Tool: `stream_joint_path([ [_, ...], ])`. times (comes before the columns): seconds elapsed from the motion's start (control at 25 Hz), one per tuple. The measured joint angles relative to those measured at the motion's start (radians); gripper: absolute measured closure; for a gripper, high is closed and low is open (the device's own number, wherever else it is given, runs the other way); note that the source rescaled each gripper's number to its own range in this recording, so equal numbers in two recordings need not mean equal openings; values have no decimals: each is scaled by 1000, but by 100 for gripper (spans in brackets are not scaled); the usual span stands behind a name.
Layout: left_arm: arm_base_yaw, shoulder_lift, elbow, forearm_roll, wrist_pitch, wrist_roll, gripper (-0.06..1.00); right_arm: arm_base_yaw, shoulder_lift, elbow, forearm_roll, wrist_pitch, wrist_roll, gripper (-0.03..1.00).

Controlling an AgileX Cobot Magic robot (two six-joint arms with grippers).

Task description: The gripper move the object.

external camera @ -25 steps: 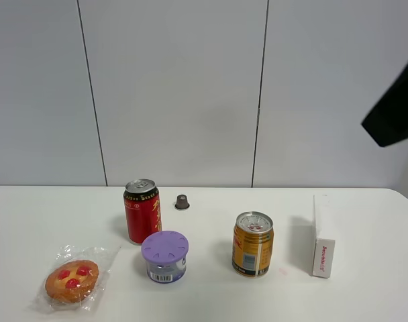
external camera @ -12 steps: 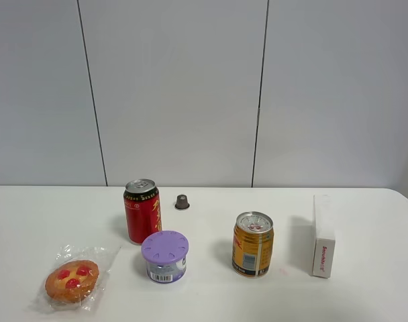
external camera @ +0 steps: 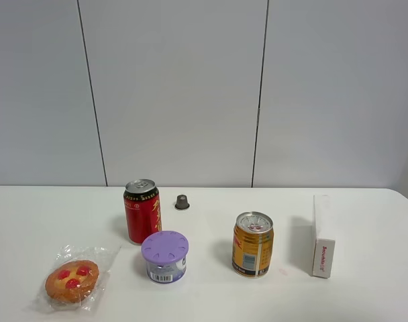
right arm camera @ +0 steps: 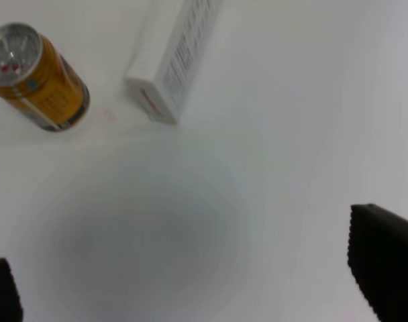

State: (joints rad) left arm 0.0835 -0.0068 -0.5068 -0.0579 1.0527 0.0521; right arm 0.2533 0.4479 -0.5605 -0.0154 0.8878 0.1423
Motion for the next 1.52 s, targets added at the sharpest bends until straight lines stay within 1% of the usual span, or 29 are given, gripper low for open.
stream_joint_path([
  [0.08, 0, 0, 0, 0, 0, 0, -6, 0, -67, 34, 2, -21, -12, -3],
  [0.16, 0, 0, 0, 0, 0, 0, -6, 0, -142, 79, 5, -63, -25, -2],
  [0.28, 0, 0, 0, 0, 0, 1, -6, 0, -239, 133, 24, -175, -29, -2],
  [0.36, 0, 0, 0, 0, 0, 1, -6, -4, -288, 146, 32, -207, -30, -2],
  [0.4, 0, 0, 0, 0, 0, 1, -6, -12, -305, 144, 32, -208, -30, -2],
  [0.48, 0, 0, 0, 0, 0, 1, -6, -38, -316, 113, 31, -160, -30, -2],
  [0.6, 0, 0, 0, 0, 0, 1, -6, -105, -303, 41, 15, -34, -30, -2],
  [0.68, 0, 0, 0, 0, 0, 1, -6, -141, -292, 27, -10, 70, -30, -2],
  [0.76, 0, 0, 0, 0, 0, 1, -6, -163, -291, 25, -20, 164, -30, -2],
  [0.84, 0, 0, 0, 0, 0, 0, -6, -168, -291, 25, -25, 215, -30, -2],
  [0.92, 0, 0, 0, 0, 0, 0, -6, -168, -291, 28, -25, 217, -32, -2],
  [1.0, 0, 0, 0, 0, 0, 0, -6, -168, -295, 49, -24, 190, -35, -2],
  [1.12, 0, 0, 0, 0, 0, 0, -6, -168, -317, 56, -24, 177, -36, -2],
  [1.36, 0, 0, 0, 0, 0, 1, -6, -168, -437, 61, -26, 175, -36, -2],
  [1.52, 0, 0, 0, 0, 0, 1, -6, -181, -450, 61, -27, 175, -36, -2],
])
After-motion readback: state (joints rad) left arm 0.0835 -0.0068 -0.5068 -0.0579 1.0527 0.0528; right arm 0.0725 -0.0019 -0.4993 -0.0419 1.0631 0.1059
